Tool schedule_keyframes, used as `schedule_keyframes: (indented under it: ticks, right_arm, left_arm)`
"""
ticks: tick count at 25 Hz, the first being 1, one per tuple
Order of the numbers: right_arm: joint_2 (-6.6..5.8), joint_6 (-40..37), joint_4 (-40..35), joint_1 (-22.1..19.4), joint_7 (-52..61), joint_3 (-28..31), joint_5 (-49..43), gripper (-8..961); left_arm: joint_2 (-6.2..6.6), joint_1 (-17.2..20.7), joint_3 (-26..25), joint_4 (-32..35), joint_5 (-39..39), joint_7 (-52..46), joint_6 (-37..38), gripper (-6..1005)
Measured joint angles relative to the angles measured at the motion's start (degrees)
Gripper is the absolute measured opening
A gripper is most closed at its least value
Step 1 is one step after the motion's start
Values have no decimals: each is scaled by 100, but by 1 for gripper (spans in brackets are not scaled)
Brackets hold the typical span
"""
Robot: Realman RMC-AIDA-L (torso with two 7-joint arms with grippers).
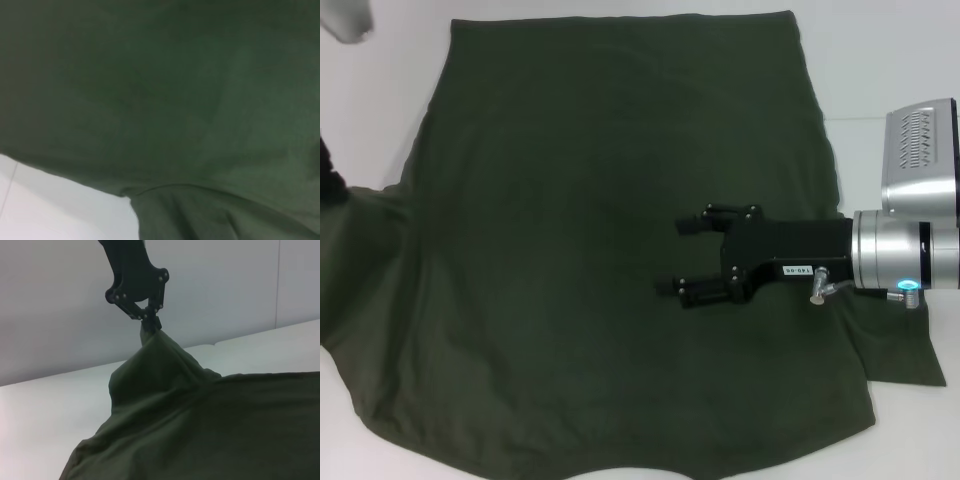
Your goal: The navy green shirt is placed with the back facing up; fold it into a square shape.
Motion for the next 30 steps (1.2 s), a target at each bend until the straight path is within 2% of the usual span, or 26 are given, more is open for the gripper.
schedule_keyframes:
  ticks: [5, 12, 16, 19, 24, 27, 30]
  right_arm:
    - [0, 22, 64, -4, -76, -4, 0, 947]
    - [8, 48, 148, 10, -179, -9, 0, 947]
    - [9, 92, 148, -12, -186, -10, 1, 947]
    - [6, 130, 148, -19, -186, -10, -10, 947]
    - [-1, 154, 147, -28, -186, -18, -39, 947]
    - [-7, 154, 147, -41, -186, -18, -48, 947]
    - [-14, 154, 147, -53, -186, -18, -60, 947]
  left_arm:
    - [-70, -282, 405, -437, -3, -363, -5, 28]
    - [-371, -611, 251, -687, -14, -421, 5, 29]
    - [-533, -716, 314, -911, -13, -601, -262, 29]
    - [-560, -775, 475, -1149, -10, -847, -570, 29]
    - [-632, -899, 446, -1532, -14, -1044, -862, 28]
    - [-746, -917, 422, -1614, -16, -1192, -1069, 29]
    - [-808, -920, 415, -1706, -18, -1341, -1246, 41]
